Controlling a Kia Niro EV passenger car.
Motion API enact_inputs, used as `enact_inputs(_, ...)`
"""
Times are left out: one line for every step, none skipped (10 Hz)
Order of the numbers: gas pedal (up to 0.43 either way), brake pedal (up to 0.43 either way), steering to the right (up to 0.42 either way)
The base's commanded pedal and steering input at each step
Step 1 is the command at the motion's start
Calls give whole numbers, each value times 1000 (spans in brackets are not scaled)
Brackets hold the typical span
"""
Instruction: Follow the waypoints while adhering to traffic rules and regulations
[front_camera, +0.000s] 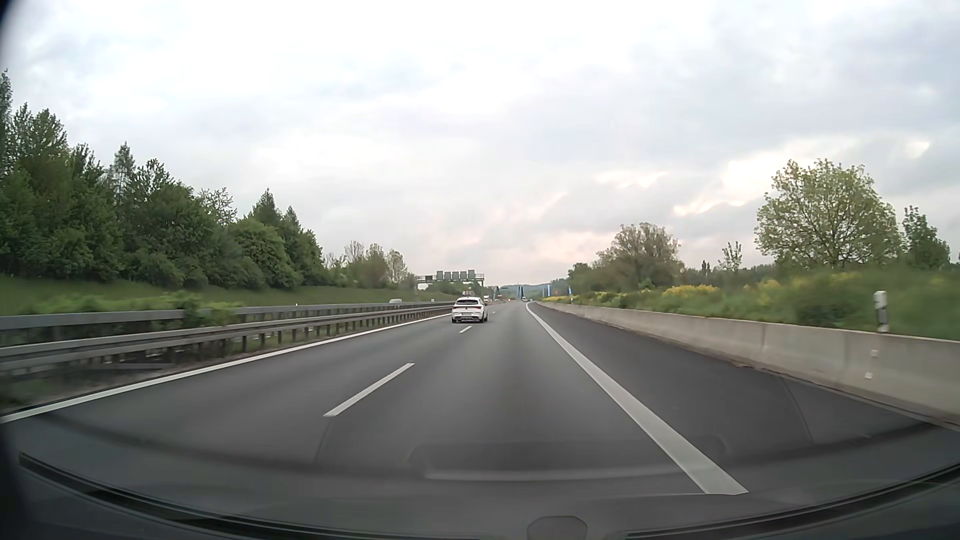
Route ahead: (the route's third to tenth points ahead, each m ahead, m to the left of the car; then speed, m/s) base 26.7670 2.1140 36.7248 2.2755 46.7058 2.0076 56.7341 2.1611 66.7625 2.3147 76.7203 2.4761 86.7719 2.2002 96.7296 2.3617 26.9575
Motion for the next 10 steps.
enact_inputs(150,0,0)
enact_inputs(150,0,0)
enact_inputs(150,0,0)
enact_inputs(150,0,0)
enact_inputs(150,0,0)
enact_inputs(150,0,0)
enact_inputs(150,0,0)
enact_inputs(150,0,0)
enact_inputs(150,0,0)
enact_inputs(150,0,0)
